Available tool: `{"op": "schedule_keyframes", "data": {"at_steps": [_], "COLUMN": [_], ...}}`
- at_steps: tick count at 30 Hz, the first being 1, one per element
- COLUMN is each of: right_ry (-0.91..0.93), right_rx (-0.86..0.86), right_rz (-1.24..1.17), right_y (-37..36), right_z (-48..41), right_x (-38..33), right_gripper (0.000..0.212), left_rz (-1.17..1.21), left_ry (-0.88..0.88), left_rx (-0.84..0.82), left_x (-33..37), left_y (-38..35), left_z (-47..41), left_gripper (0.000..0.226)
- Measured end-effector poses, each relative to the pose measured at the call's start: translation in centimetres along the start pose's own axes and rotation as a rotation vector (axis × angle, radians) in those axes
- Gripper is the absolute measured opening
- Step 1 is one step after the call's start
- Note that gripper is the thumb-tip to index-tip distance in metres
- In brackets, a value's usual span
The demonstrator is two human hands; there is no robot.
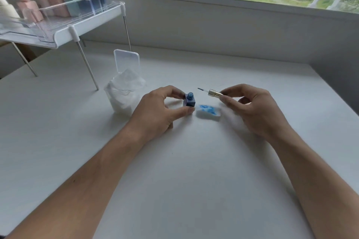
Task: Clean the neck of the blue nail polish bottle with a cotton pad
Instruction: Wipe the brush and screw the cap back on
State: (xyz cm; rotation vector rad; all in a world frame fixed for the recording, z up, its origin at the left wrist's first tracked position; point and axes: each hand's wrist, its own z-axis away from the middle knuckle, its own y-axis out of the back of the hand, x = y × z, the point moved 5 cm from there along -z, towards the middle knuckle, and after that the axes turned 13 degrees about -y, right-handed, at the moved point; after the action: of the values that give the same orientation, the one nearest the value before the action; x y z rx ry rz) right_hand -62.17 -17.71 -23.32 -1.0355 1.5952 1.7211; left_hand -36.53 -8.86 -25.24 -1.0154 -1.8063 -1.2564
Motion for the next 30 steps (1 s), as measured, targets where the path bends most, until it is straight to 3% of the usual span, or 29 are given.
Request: {"op": "schedule_keyframes", "data": {"at_steps": [4, 12, 30], "right_ry": [0.074, 0.214, 0.284], "right_rx": [0.044, 0.113, 0.097], "right_rz": [-0.075, 0.009, 0.110], "right_y": [1.2, 1.5, 0.9], "right_z": [1.1, 3.9, 4.6], "right_x": [-1.0, -2.6, -3.1], "right_gripper": [0.009, 0.011, 0.017], "left_rz": [-0.019, -0.093, -0.111], "left_ry": [-0.051, -0.095, -0.137], "left_rx": [0.034, 0.044, 0.047], "left_x": [0.6, 1.1, 1.3], "left_y": [0.5, 0.4, 0.3], "left_z": [-0.1, 0.1, 0.2], "left_gripper": [0.023, 0.026, 0.026]}}
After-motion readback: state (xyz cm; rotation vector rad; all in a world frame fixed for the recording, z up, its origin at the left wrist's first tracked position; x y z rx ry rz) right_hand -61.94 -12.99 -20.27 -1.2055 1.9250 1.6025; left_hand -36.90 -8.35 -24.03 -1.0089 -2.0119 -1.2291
